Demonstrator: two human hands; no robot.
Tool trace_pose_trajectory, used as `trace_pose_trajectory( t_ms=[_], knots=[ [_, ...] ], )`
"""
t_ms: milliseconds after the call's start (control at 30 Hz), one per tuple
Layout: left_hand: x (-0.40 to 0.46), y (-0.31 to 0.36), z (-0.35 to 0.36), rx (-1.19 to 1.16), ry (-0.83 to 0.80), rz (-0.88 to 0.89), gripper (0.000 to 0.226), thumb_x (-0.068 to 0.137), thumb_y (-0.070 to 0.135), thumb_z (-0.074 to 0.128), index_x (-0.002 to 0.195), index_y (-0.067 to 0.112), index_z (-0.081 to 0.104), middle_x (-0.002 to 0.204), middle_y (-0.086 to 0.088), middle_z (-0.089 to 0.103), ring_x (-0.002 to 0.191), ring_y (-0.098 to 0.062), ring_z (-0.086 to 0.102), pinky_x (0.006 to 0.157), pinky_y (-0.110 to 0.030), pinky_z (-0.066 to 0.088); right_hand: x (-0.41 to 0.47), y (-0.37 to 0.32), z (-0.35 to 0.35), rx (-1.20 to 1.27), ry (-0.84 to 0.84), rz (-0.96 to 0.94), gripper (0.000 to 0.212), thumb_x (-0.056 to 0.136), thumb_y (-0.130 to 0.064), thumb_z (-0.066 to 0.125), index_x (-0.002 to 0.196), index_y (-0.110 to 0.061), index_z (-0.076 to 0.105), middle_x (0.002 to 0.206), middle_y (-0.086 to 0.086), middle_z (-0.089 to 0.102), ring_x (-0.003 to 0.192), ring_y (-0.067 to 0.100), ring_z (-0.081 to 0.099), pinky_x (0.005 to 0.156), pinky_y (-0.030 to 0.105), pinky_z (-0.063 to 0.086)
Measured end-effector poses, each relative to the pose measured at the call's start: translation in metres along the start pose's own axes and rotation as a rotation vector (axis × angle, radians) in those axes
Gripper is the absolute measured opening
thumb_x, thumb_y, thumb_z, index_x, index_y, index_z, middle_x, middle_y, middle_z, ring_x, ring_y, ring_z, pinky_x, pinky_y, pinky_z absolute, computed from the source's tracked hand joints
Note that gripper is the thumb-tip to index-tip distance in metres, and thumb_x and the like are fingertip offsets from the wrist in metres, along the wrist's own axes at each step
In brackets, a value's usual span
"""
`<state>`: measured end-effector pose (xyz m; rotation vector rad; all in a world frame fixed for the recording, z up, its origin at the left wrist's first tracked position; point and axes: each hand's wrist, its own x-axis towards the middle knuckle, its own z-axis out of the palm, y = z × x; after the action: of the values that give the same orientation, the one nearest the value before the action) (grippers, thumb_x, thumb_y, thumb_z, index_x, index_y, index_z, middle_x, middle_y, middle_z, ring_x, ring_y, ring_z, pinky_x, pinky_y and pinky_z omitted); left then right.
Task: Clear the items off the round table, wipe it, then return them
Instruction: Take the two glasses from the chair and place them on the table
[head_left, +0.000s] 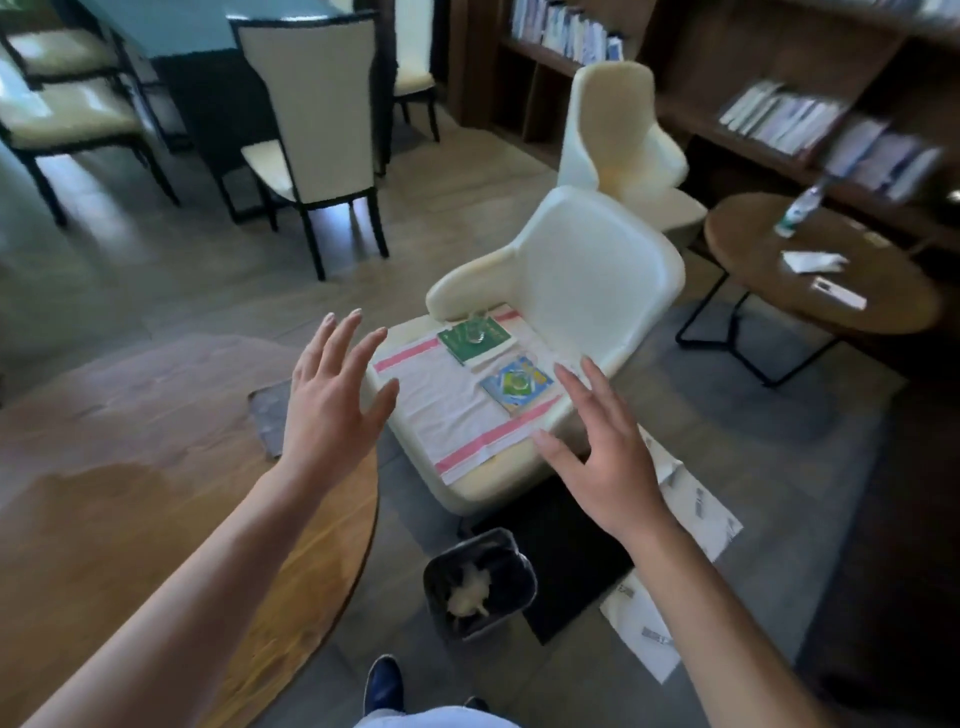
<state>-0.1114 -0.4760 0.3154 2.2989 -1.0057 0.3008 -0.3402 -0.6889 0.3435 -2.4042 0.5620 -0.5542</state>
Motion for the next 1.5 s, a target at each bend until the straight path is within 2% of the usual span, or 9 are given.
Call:
trace_pose_trajectory(
  t_ms=[100,300,467,667,833,933,1200,1400,1500],
  knots=[
    [0.019,-0.001,0.021,-0.016,-0.069,0.019,0.058,0.098,0.038,0.064,0.151,0.023,0.046,0.167,-0.005,0.030,0.159,-0.028,0.015,0.126,-0.053,0.021,-0.009,0.015,-0.004,0.008,0.057,0.122,0.072,0.090,-0.064,0.054,0.157,-0.042,0.038,0.171,-0.013,0.020,0.155,0.013,0.027,0.119,0.050,0.039],
    [0.047,-0.001,0.057,-0.022,-0.182,0.091,0.059,0.097,0.035,0.066,0.152,0.024,0.046,0.167,-0.005,0.031,0.158,-0.029,0.016,0.125,-0.048,0.017,-0.025,0.044,-0.008,0.009,0.212,0.291,0.069,0.094,-0.052,0.060,0.157,-0.034,0.040,0.169,-0.009,0.026,0.155,0.010,0.027,0.123,0.036,0.030],
    [0.063,0.008,0.093,-0.025,-0.211,0.084,0.058,0.098,0.034,0.066,0.151,0.020,0.047,0.165,-0.007,0.034,0.157,-0.031,0.019,0.125,-0.051,0.022,-0.024,0.084,-0.006,0.025,0.249,0.386,0.064,0.097,-0.031,0.070,0.156,-0.028,0.043,0.159,-0.025,0.028,0.153,0.001,0.026,0.117,0.008,0.016],
    [0.067,0.029,0.137,0.060,-0.285,0.003,0.062,0.100,0.041,0.060,0.156,0.024,0.038,0.169,-0.003,0.028,0.159,-0.027,0.014,0.125,-0.050,0.019,-0.009,0.152,-0.019,0.090,0.186,0.447,0.067,0.098,-0.032,0.068,0.157,-0.034,0.036,0.147,-0.053,0.015,0.146,-0.017,0.017,0.119,0.018,0.020],
    [0.077,0.045,0.162,0.115,-0.297,-0.073,0.065,0.101,0.045,0.057,0.158,0.027,0.033,0.170,-0.001,0.024,0.159,-0.026,0.012,0.124,-0.048,0.015,0.011,0.198,-0.038,0.127,0.153,0.484,0.070,0.097,-0.032,0.069,0.159,-0.029,0.035,0.160,-0.022,0.028,0.138,-0.028,0.009,0.121,0.027,0.020],
    [0.085,0.048,0.175,0.128,-0.321,-0.139,0.068,0.099,0.044,0.061,0.159,0.027,0.032,0.171,-0.003,0.019,0.158,-0.029,0.014,0.124,-0.053,0.019,0.023,0.216,-0.046,0.133,0.131,0.504,0.074,0.097,-0.035,0.068,0.161,-0.028,0.032,0.167,-0.011,0.029,0.142,-0.020,0.012,0.121,0.024,0.017],
    [0.129,0.049,0.215,0.109,-0.376,-0.229,0.077,0.097,0.036,0.067,0.161,0.028,0.025,0.173,-0.004,0.011,0.156,-0.034,0.019,0.119,-0.059,0.029,0.058,0.249,-0.044,0.168,0.177,0.524,0.078,0.095,-0.031,0.071,0.162,-0.023,0.030,0.167,-0.006,0.032,0.154,0.008,0.025,0.121,0.022,0.018],
    [0.193,0.021,0.255,0.081,-0.403,-0.159,0.076,0.095,0.030,0.070,0.160,0.021,0.031,0.171,-0.008,0.017,0.154,-0.036,0.023,0.120,-0.060,0.031,0.106,0.265,-0.022,0.164,0.246,0.562,0.078,0.094,-0.030,0.073,0.161,-0.021,0.033,0.166,-0.004,0.035,0.150,0.002,0.029,0.124,0.027,0.024],
    [0.239,0.000,0.284,0.035,-0.421,-0.098,0.074,0.093,0.025,0.072,0.157,0.017,0.036,0.169,-0.010,0.024,0.153,-0.036,0.027,0.120,-0.060,0.031,0.137,0.269,-0.011,0.142,0.286,0.622,0.078,0.093,-0.029,0.074,0.160,-0.021,0.034,0.165,-0.004,0.037,0.153,0.010,0.032,0.125,0.040,0.030]
  ],
)
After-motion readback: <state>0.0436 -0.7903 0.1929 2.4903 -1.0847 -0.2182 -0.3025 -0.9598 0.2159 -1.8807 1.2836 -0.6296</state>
